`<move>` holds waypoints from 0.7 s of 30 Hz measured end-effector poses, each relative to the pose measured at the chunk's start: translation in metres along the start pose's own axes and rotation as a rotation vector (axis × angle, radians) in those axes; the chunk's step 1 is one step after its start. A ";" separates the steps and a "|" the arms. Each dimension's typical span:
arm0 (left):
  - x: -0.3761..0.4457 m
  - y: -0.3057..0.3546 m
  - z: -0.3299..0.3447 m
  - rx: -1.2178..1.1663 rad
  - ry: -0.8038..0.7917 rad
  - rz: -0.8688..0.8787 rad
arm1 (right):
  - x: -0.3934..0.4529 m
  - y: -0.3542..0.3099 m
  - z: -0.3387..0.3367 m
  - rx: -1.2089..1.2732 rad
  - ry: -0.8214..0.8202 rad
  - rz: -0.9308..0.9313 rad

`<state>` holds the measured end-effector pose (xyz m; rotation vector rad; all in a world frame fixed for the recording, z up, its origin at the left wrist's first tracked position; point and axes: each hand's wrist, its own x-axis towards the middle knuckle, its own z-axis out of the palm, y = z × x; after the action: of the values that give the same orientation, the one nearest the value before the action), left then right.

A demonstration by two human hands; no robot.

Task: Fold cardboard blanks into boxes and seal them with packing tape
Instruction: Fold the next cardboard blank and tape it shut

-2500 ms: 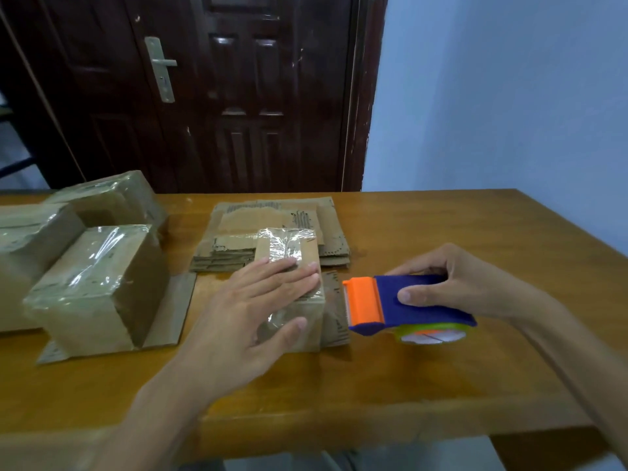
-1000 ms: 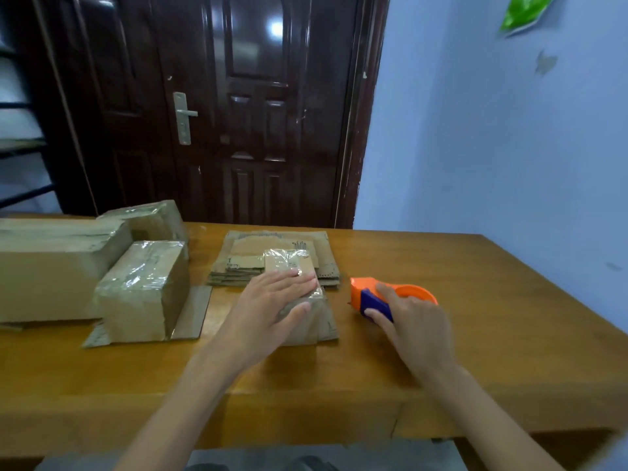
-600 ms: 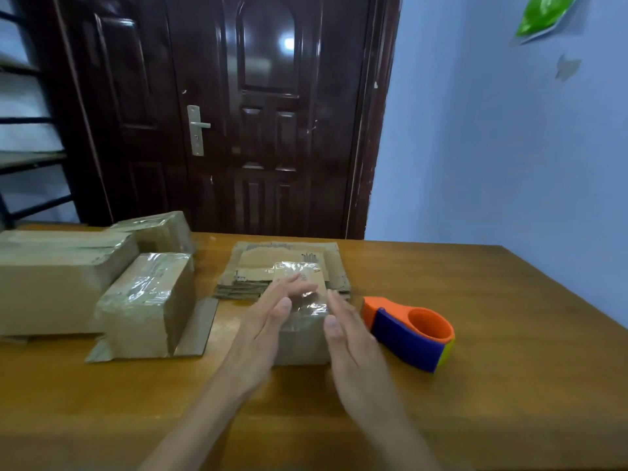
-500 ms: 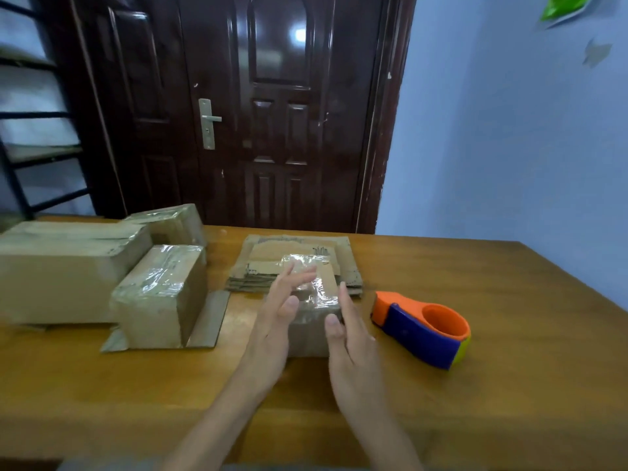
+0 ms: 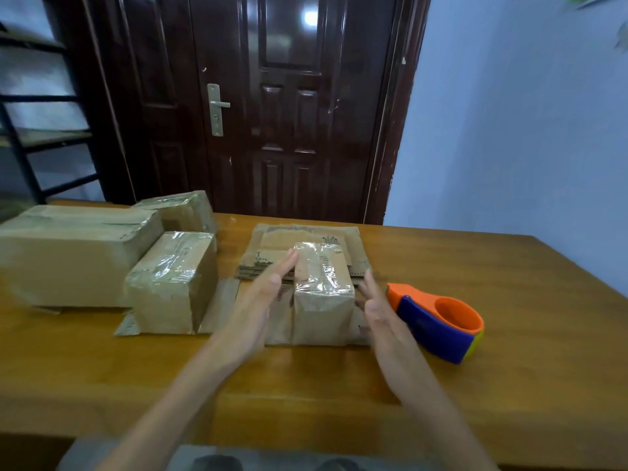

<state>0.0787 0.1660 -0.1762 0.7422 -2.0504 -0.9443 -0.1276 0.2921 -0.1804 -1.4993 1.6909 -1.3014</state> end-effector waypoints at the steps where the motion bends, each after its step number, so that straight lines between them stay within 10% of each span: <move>1: -0.004 -0.002 -0.012 0.134 0.026 0.085 | 0.004 0.000 -0.008 -0.068 -0.004 -0.061; 8: 0.018 -0.010 -0.036 0.456 -0.148 0.406 | 0.034 0.011 -0.041 -0.489 -0.189 -0.322; 21: 0.011 -0.021 -0.014 0.128 -0.056 0.266 | 0.047 0.025 -0.025 -0.308 -0.079 -0.383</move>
<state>0.0882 0.1410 -0.1830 0.4957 -2.2083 -0.6958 -0.1714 0.2535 -0.1832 -2.1082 1.6642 -1.1774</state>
